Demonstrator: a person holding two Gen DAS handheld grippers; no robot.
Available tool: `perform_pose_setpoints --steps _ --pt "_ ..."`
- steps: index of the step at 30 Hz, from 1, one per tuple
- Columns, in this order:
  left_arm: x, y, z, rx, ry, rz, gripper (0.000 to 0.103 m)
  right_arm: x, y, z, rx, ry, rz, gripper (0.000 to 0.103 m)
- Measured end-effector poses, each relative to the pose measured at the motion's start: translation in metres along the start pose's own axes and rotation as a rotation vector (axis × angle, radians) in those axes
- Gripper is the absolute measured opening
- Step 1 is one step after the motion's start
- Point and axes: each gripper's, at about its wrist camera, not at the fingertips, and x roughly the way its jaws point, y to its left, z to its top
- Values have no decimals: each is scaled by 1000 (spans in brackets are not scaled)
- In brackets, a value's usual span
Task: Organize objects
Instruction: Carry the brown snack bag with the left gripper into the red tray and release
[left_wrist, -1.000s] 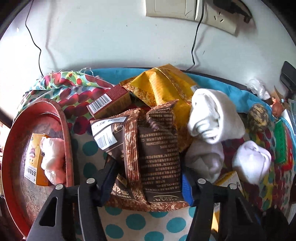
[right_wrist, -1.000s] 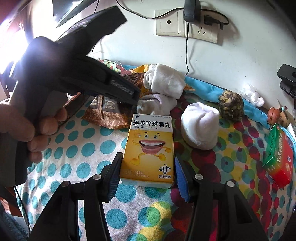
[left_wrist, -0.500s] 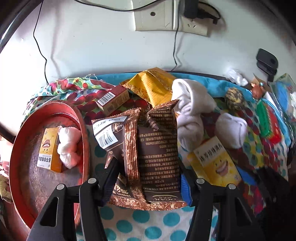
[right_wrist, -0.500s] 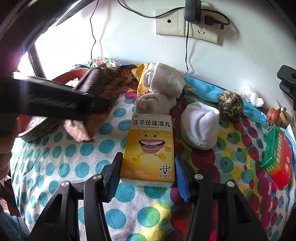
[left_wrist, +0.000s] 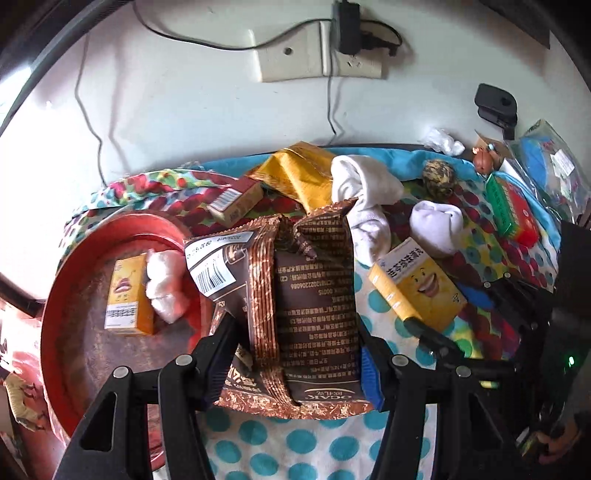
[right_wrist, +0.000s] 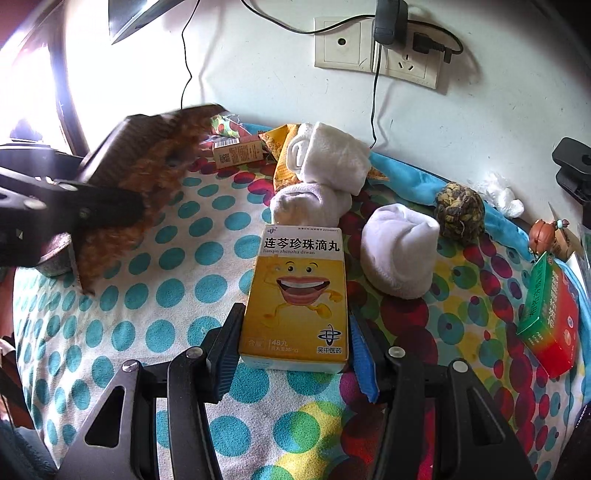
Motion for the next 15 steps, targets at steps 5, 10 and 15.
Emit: perform_pose_setpoints --steps 5,10,15 --pt "-11 25 -6 -11 -15 25 60 -1 -3 -1 -5 1 -7 50" --pt "-14 60 -16 -62 -3 58 60 -4 0 -2 -7 4 -10 50" --pt "-12 94 -27 -130 19 76 60 -3 1 0 -8 5 -9 50"
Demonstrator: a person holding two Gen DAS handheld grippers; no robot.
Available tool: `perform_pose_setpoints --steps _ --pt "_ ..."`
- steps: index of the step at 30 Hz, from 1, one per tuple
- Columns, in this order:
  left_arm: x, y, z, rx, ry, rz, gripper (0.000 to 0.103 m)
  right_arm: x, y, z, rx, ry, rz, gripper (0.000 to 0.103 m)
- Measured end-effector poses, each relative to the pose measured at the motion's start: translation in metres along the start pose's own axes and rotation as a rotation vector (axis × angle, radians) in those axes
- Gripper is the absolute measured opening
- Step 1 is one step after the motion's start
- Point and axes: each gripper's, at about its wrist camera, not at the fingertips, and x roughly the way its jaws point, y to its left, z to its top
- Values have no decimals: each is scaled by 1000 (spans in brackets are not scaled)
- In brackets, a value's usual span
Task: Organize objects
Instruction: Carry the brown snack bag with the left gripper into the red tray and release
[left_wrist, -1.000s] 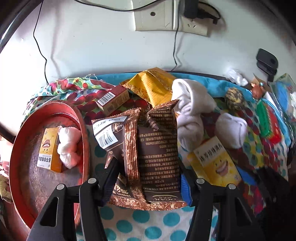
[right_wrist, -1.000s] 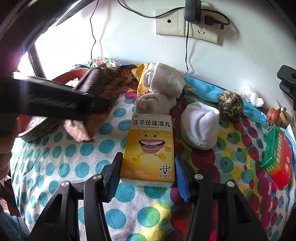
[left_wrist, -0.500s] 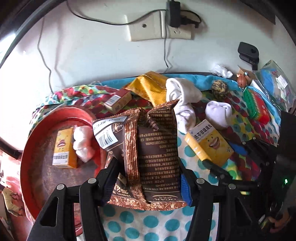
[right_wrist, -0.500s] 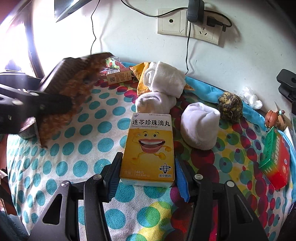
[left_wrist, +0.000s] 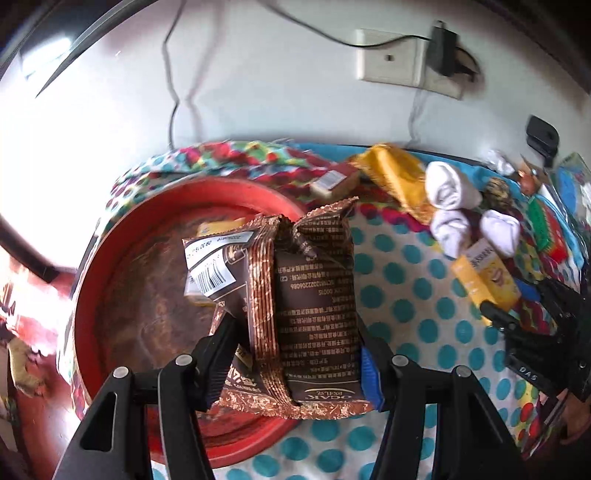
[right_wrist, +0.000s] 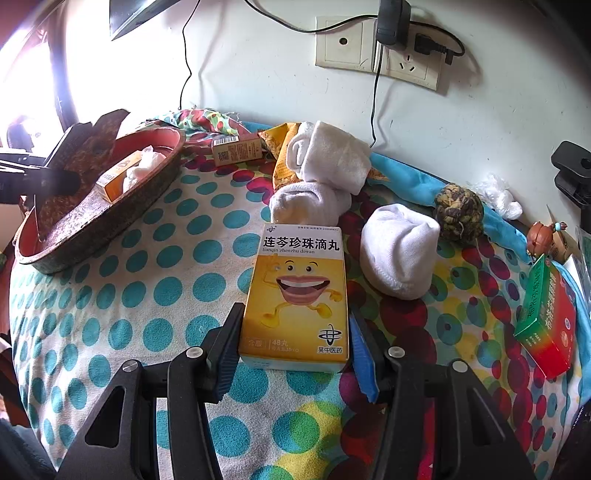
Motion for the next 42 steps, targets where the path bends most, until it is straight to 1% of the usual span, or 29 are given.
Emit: perform_pose_setpoints --steps 5,8,11,17,23,26,34,42 --pt "6 33 -4 -67 17 37 60 1 6 2 -3 8 -5 49" --pt "14 52 -8 -106 43 54 60 3 5 2 -4 12 -6 49" --pt "21 63 -12 -120 57 90 60 3 0 2 -3 12 -7 49" --pt "39 84 -17 -146 88 115 60 3 0 2 -5 13 -8 49" --pt "53 95 -14 -152 104 130 60 3 1 2 -6 13 -10 49" --pt "57 100 -8 -155 104 131 60 4 1 3 -6 13 -12 49" --pt "72 118 10 -185 102 163 60 5 1 3 -6 13 -15 49" --pt "82 124 10 -197 111 178 60 5 1 3 -7 13 -15 49"
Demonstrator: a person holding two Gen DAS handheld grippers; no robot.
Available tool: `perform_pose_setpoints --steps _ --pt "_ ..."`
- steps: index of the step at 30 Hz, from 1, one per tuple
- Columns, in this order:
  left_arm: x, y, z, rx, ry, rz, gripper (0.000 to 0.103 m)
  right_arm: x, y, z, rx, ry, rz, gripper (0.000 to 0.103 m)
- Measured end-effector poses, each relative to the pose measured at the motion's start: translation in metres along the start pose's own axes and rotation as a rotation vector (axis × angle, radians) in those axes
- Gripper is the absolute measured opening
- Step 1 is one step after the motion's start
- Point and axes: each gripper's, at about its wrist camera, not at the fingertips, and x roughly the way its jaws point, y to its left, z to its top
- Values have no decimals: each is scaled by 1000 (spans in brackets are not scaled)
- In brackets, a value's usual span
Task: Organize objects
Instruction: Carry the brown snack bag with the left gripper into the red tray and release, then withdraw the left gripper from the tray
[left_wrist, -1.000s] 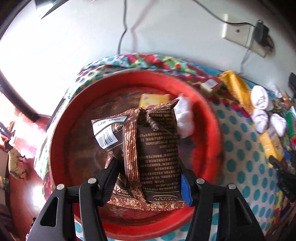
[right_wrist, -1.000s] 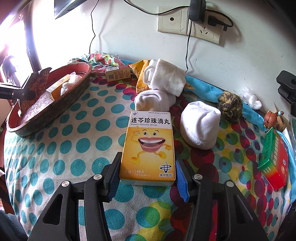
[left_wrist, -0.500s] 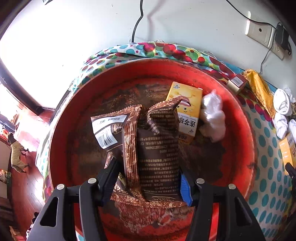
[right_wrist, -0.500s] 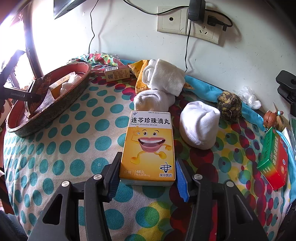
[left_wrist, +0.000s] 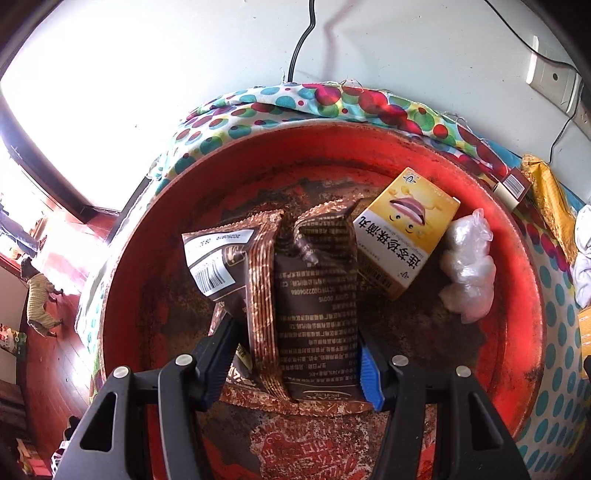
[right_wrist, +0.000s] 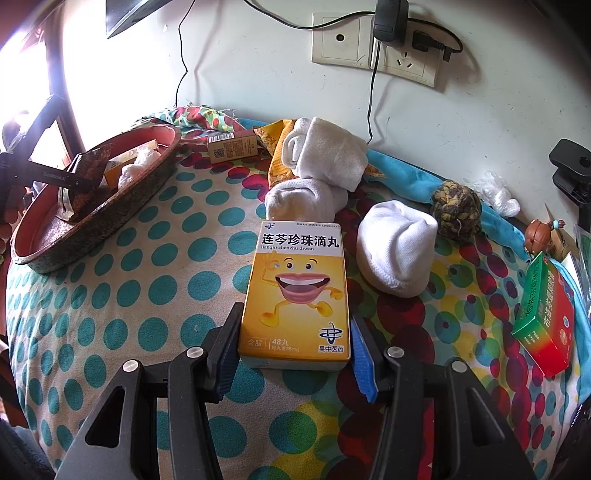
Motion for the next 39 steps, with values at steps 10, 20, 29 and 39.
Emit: perform_pose_setpoints --steps 10,20,29,39 --pt "-6 6 -6 -50 25 -65 61 1 -1 0 -2 3 -2 49" --pt "-23 7 -16 -54 -11 -73 64 2 1 0 -7 3 -8 49" --pt "-46 4 -24 -48 -59 -80 65 3 3 0 -12 3 -13 49" --pt "-71 -19 -51 33 -97 -94 65 2 6 0 -32 0 -37 49"
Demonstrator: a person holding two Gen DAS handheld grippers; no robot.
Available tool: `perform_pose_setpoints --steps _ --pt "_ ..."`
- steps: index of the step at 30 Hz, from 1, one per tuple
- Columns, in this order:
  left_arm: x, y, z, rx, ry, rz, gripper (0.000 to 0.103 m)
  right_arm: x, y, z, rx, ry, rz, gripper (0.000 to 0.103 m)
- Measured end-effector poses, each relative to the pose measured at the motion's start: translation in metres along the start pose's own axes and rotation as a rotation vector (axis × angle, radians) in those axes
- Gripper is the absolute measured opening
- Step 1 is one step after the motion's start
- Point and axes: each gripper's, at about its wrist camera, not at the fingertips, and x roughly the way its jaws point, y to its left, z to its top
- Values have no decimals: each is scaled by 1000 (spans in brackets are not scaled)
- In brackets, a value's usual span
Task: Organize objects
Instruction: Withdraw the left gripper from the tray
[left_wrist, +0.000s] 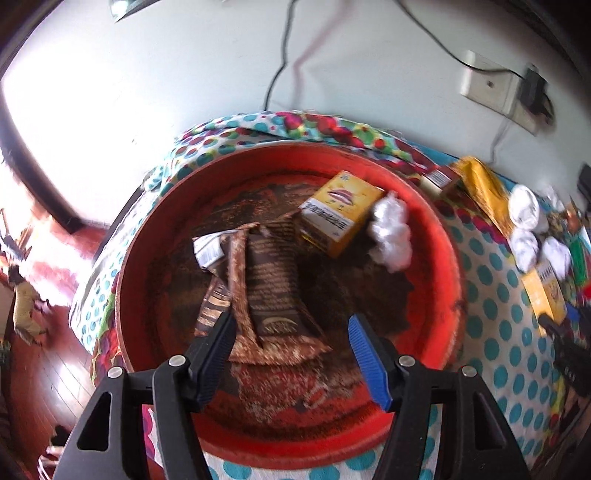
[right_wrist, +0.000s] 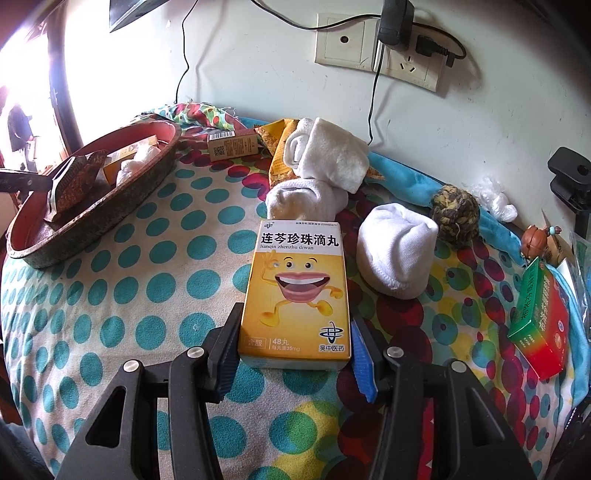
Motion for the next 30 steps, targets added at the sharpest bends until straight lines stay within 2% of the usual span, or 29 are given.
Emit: perform_pose_setpoints --steps 12,25,30 --pt "-7 -49 -36 157 0 -48 65 2 7 0 -30 9 -29 49" --pt "-18 -67 -48 223 -13 -79 65 3 10 -1 -57 4 -46 49" --pt "-19 -66 -49 220 -11 -85 65 2 16 -1 -91 -2 -61 48"
